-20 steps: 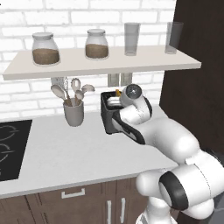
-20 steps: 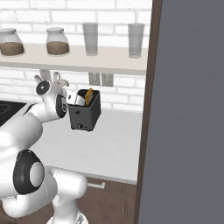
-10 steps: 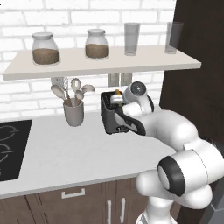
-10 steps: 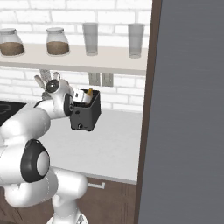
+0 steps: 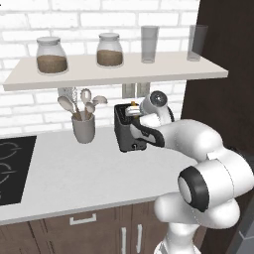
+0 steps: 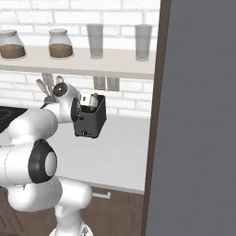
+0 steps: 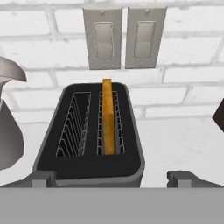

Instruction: Start the toaster. Once the lever pops up, take the bread to the plate on the dining counter.

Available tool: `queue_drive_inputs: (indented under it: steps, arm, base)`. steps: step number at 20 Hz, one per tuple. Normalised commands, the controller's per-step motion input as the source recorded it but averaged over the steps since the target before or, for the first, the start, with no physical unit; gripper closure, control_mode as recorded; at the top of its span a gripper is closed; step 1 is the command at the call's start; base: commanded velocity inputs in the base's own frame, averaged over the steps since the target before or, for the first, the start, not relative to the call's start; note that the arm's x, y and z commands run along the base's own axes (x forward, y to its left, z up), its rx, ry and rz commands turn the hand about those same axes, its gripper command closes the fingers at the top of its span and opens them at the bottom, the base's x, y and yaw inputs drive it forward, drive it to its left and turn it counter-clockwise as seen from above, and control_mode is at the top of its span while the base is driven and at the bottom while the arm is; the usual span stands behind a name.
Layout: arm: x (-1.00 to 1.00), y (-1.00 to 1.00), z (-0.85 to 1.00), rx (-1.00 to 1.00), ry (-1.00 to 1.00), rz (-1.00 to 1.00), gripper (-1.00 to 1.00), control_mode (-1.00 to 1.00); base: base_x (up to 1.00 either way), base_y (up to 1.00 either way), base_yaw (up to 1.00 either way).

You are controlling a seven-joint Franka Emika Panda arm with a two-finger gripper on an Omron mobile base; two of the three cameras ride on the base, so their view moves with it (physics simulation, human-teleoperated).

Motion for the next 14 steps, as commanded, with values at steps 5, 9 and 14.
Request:
queue_drive_inputs:
  steps: [5,9,14]
  arm:
    - [0.24,0.0,0.0,0.0,0.0,0.06,-1.0,-1.0]
    - [0.15,0.0,0.0,0.0,0.0,0.02,-1.0,-1.0]
    - [0.31,0.0,0.0,0.0,0.0,-0.01,-1.0,-1.0]
  base:
    - [0.0,0.0,0.0]
    - [0.0,0.0,0.0]
    - [0.0,0.0,0.0]
